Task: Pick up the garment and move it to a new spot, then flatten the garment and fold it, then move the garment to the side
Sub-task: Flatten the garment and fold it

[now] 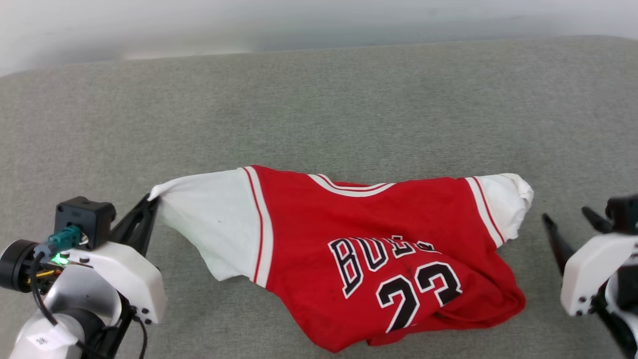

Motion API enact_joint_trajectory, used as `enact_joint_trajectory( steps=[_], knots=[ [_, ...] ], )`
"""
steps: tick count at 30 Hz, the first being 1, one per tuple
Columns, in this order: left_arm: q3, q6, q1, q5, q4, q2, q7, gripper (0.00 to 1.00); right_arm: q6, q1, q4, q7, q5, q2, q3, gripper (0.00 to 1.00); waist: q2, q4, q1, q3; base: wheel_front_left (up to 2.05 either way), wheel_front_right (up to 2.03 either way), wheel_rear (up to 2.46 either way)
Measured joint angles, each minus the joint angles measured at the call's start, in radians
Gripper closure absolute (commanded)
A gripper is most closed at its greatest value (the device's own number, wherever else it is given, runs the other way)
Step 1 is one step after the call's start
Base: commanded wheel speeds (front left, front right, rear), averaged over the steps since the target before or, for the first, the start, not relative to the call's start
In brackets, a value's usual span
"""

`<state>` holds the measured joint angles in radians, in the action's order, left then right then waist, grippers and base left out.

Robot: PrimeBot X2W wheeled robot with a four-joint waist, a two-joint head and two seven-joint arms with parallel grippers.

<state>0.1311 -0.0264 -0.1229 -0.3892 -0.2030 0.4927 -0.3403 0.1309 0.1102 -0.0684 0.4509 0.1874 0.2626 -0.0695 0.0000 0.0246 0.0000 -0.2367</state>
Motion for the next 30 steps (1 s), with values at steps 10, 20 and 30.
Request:
enact_joint_trajectory(
  steps=[10, 20, 30],
  knots=[
    [0.033, 0.015, 0.032, -0.011, -0.181, 0.008, -0.028, 1.0, 0.0, 0.195, 0.009, 0.385, 0.057, 0.149, 0.085, 0.0, 0.0, -0.064, 0.0, -0.046, 0.0, 0.0, 0.0],
    [0.077, 0.032, 0.006, -0.011, -0.206, -0.002, -0.03, 1.0, 0.0, 0.306, 0.159, 0.474, 0.069, 0.196, 0.156, 0.0, 0.0, -0.116, 0.0001, -0.104, 0.0, 0.0, 0.0],
    [0.091, 0.044, -0.017, -0.019, -0.186, -0.001, -0.034, 1.0, 0.0, 0.343, 0.284, 0.442, 0.078, 0.223, 0.213, 0.69, 0.0, -0.15, 0.0, -0.143, 0.0, 0.0, 0.0]
  ],
)
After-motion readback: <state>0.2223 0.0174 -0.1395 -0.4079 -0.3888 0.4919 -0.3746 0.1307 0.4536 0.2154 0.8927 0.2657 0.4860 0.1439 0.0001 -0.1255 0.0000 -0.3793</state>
